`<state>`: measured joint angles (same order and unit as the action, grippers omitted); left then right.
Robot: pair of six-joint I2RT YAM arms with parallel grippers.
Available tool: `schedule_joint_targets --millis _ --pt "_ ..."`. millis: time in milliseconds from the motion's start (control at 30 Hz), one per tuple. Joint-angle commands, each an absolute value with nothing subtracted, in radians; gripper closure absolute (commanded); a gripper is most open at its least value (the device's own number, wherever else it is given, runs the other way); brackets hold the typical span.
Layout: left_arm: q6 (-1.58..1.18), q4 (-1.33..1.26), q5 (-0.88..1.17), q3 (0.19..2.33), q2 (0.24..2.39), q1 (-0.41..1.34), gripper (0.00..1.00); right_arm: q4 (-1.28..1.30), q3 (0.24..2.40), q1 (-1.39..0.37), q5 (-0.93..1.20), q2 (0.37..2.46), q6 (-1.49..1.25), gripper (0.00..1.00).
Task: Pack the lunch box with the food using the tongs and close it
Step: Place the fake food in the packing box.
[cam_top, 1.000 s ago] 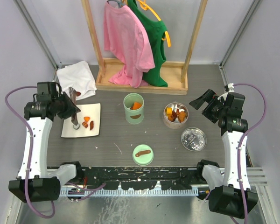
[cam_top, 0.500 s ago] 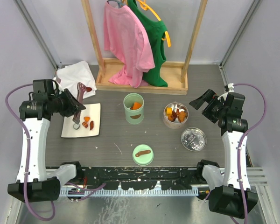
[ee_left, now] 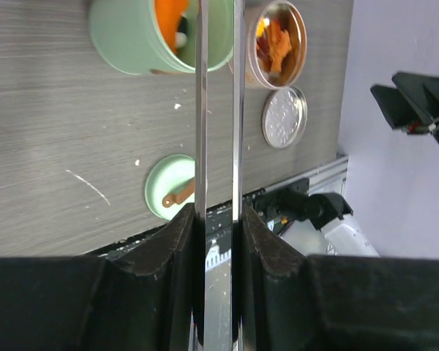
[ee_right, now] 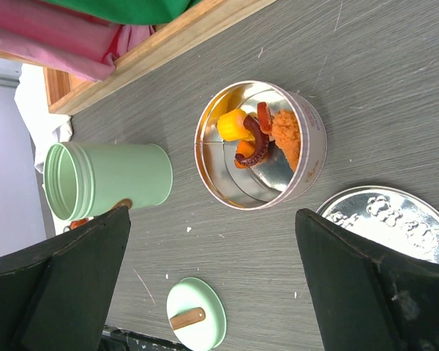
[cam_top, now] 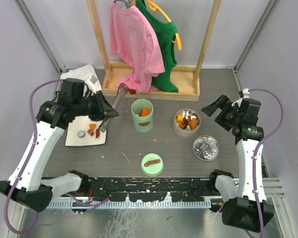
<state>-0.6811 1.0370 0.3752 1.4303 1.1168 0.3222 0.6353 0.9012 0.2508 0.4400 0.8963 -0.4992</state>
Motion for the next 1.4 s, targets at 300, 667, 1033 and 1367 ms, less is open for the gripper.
schedule_joint_targets --millis 300,667,1033,1367 --pt "-0.769 0.783 0.263 1.537 1.33 0.683 0.92 0.616 0.923 0.254 0.43 0.867 -0.488 0.0" --pt "-0.739 0.762 0.205 1.627 1.541 0.848 0.92 0.641 0.944 0.254 0.383 0.855 -0.466 0.0" --pt "-0.725 0.739 0.205 1.732 1.736 0.927 0.92 0.651 0.953 0.254 0.37 0.852 -0.455 0.0" --pt "-0.667 0.867 0.263 1.848 1.845 0.947 0.91 0.652 0.953 0.254 0.364 0.857 -0.453 0.0"
